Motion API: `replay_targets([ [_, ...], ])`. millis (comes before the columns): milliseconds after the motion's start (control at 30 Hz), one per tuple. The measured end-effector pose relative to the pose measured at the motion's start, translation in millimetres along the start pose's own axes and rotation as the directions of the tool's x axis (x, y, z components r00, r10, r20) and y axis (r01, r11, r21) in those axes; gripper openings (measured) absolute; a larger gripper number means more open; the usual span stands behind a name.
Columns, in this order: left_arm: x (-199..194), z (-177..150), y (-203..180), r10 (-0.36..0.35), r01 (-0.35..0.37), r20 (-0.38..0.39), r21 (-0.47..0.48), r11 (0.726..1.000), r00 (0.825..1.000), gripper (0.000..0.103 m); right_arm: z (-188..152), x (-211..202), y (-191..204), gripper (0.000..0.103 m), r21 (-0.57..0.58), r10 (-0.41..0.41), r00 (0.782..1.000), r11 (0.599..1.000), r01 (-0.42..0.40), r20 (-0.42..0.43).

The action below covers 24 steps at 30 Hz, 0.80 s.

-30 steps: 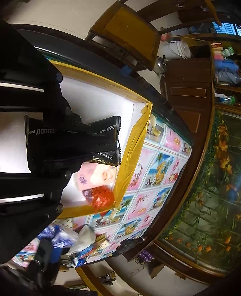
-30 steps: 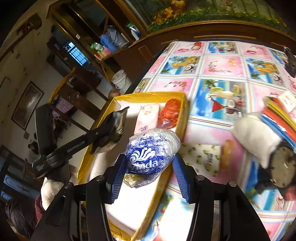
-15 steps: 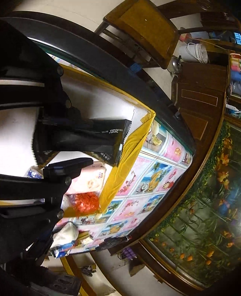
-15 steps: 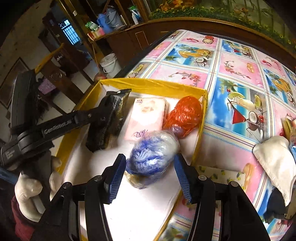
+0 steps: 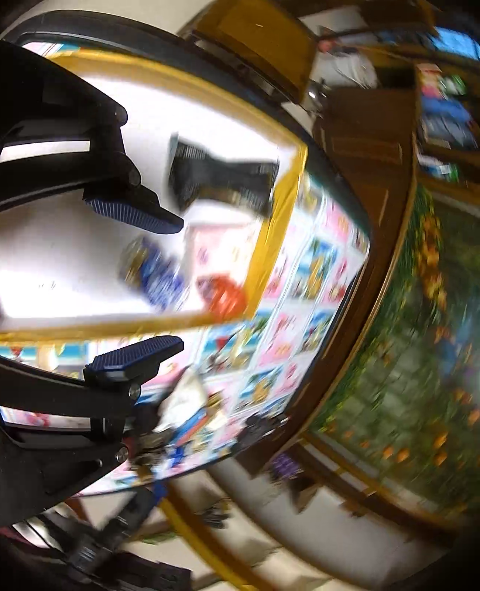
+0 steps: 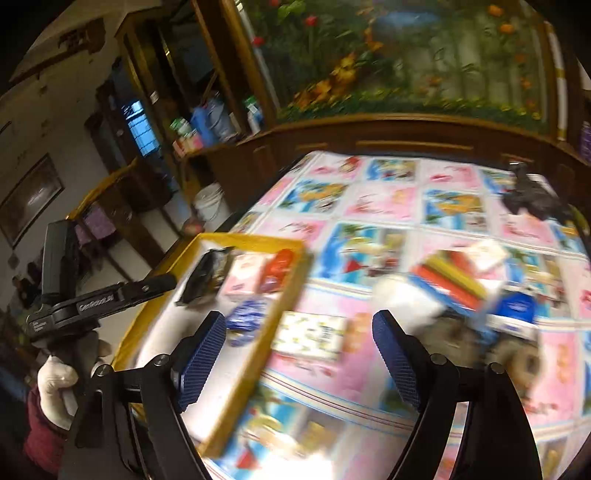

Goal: Organize soft objects
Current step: 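Move the left tool to the yellow-patterned tissue pack and close on it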

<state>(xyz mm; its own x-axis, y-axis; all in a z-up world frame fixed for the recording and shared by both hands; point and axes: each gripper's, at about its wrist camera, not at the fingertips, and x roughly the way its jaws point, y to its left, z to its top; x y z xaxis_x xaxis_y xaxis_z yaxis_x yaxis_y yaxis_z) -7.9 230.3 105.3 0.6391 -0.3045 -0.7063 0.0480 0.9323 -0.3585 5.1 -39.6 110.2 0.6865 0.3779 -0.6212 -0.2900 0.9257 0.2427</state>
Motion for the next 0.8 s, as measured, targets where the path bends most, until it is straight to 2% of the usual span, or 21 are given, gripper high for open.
replay_targets([
  [67, 6.1, -8.6, -22.2, -0.009, 0.01, -0.023, 0.056, 0.998, 1.0, 0.056, -10.2, -21.6, -27.3, 0.087, 0.046, -0.028, 0.999, 0.999, 0.027, 0.03],
  [233, 30.6, -23.8, -63.9, -0.019, 0.03, -0.093, 0.113, 0.993, 0.995, 0.056, -31.0, -57.1, -89.8, 0.088, 0.177, -0.118, 0.99, 0.979, 0.103, 0.076],
  [433, 61.5, -33.7, -100.3, 0.043, -0.011, -0.156, 0.199, 0.98, 0.987, 0.056, -54.3, -69.7, -139.5, 0.088, 0.306, -0.181, 0.977, 0.942, 0.14, 0.109],
  [633, 110.8, -10.1, -111.4, 0.138, -0.082, -0.182, 0.287, 0.955, 0.974, 0.056, -65.7, -53.9, -172.3, 0.088, 0.381, -0.206, 0.974, 0.912, 0.155, 0.098],
  [733, 130.6, -2.1, -108.1, 0.123, -0.057, -0.221, 0.284, 0.957, 0.967, 0.056, -65.9, -39.6, -185.8, 0.088, 0.393, -0.212, 0.973, 0.905, 0.162, 0.087],
  [800, 141.2, -2.1, -107.9, 0.09, -0.015, -0.263, 0.274, 0.962, 0.96, 0.056, -66.5, -32.5, -191.7, 0.088, 0.391, -0.212, 0.974, 0.905, 0.165, 0.08],
])
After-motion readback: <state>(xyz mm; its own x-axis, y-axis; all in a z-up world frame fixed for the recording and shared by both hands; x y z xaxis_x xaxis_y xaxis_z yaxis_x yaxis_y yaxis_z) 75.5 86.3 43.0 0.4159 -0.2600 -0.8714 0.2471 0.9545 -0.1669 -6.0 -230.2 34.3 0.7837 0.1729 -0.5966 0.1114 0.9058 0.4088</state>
